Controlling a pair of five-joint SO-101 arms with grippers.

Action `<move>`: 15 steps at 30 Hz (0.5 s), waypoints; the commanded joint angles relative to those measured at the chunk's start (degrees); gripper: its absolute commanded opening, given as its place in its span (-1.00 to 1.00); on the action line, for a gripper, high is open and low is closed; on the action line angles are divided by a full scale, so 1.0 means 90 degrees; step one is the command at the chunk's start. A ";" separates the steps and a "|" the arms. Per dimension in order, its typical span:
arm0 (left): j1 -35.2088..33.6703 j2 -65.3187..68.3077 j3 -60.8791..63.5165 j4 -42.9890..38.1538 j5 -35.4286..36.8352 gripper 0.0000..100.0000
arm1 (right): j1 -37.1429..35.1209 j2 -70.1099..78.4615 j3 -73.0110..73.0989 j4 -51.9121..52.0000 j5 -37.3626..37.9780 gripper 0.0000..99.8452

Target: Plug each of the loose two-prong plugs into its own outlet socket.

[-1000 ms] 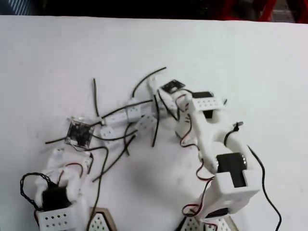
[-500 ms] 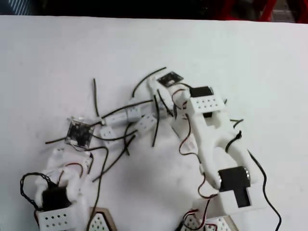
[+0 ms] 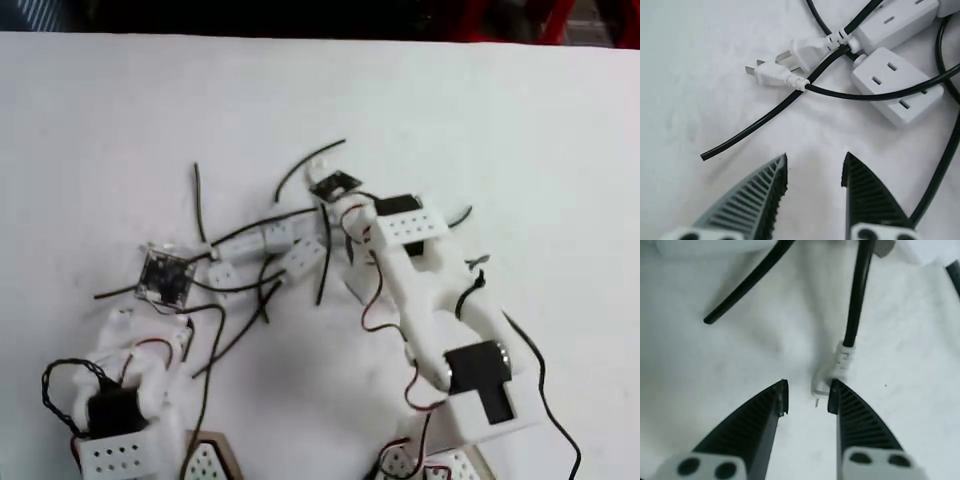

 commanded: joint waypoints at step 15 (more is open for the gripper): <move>-0.0054 -0.0015 -0.0234 0.0020 0.0000 -0.61 | 0.0708 0.0679 -0.0293 -0.0386 0.0293 -0.74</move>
